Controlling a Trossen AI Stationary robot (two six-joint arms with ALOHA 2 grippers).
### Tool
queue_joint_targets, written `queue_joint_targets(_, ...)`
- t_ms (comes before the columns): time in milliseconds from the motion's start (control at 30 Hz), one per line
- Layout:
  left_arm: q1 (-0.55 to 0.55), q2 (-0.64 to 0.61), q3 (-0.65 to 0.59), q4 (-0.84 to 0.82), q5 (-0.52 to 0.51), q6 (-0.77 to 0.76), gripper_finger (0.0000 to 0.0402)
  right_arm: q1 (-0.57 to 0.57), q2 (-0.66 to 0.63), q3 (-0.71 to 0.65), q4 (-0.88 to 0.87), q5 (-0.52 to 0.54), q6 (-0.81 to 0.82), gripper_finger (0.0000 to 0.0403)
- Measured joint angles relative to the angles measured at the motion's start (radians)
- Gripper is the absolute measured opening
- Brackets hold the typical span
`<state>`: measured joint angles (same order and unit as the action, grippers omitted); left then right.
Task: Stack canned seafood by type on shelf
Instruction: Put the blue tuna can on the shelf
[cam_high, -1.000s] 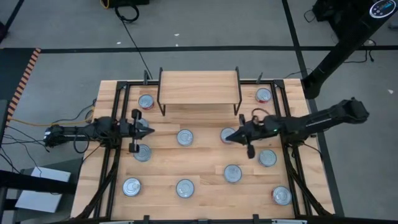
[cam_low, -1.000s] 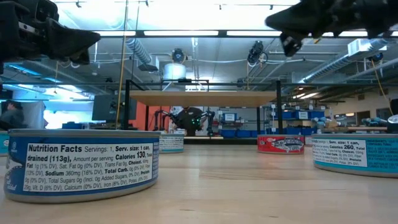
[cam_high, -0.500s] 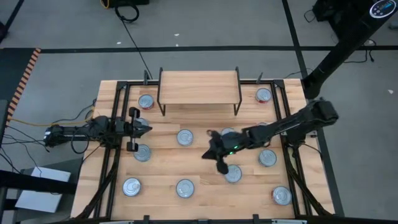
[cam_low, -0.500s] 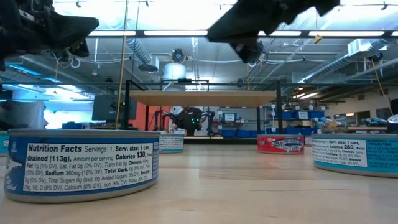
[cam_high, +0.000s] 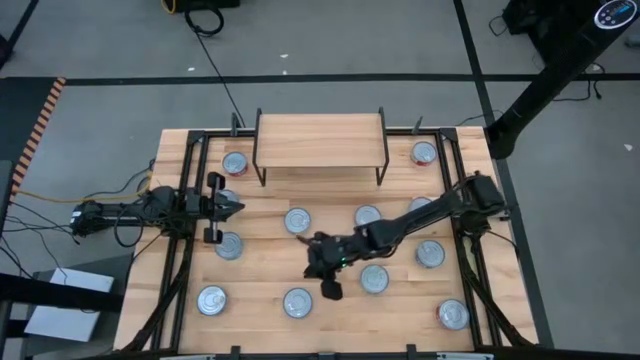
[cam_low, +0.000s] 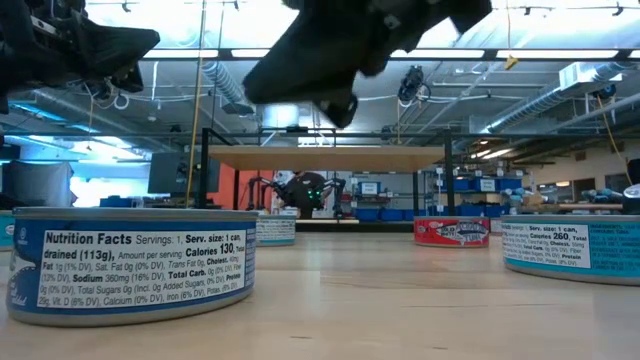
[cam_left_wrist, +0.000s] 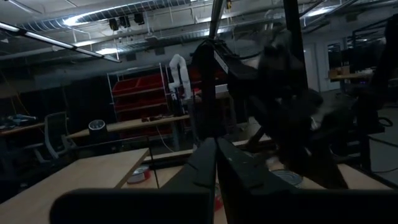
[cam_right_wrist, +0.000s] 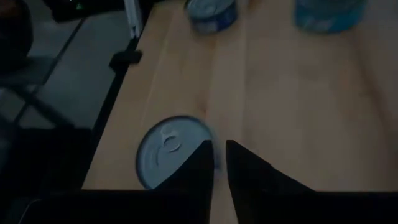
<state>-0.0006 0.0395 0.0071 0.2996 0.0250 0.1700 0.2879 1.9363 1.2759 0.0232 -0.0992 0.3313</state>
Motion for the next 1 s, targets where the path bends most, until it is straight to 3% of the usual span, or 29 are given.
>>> queue_joint_targets(167, 0.000, 0.000, 0.000, 0.000, 0.000, 0.000, 0.0019, 0.027, 0.096, 0.062, 0.002, -0.060, -0.010, 0.0008)
queue_joint_targets(533, 0.000, 0.000, 0.000, 0.003, 0.001, 0.033, 0.0019, 0.038, 0.258, 0.172, -0.007, -0.112, 0.068, 0.0007)
queue_joint_targets(1000, 0.000, 0.021, 0.000, -0.035, 0.014, -0.013, 0.0019, -0.017, 0.231, 0.196, -0.196, 0.050, 0.088, 0.0008)
